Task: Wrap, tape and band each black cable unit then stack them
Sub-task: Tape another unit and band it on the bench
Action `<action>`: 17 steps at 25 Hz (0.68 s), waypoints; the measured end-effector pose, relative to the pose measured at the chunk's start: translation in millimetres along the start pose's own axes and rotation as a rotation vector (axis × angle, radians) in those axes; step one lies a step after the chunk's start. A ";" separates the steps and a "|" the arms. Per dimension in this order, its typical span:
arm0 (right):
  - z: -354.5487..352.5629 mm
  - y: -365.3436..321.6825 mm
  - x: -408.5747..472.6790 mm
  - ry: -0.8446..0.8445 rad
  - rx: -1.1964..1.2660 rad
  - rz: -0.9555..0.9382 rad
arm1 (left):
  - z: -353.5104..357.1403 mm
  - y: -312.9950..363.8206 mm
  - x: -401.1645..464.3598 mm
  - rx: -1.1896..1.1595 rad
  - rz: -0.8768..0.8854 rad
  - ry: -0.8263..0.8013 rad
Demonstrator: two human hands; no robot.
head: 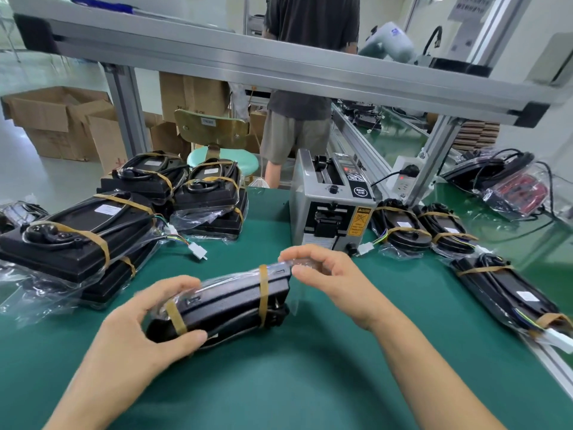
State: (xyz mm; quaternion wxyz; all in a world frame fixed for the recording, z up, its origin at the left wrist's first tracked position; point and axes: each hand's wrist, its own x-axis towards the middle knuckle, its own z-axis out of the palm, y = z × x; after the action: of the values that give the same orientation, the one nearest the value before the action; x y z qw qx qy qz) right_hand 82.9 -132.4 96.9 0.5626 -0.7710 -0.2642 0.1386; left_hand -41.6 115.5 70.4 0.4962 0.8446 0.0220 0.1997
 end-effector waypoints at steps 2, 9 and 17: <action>3.0 2.2 3.0 0.041 0.041 -0.004 | 6.9 22.3 7.0 0.360 0.173 0.016; 0.7 -9.8 27.2 -0.132 0.051 0.096 | 46.3 61.4 19.8 0.496 0.247 -0.203; 11.6 37.9 47.3 0.079 0.472 0.609 | 46.5 57.2 40.4 0.433 0.129 -0.364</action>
State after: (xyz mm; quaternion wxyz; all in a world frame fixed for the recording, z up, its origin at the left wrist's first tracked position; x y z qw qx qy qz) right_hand 125.4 -105.1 61.4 0.6674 -0.6683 0.0379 0.3264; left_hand 3.1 57.5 111.7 0.2864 0.9525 -0.0790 0.0666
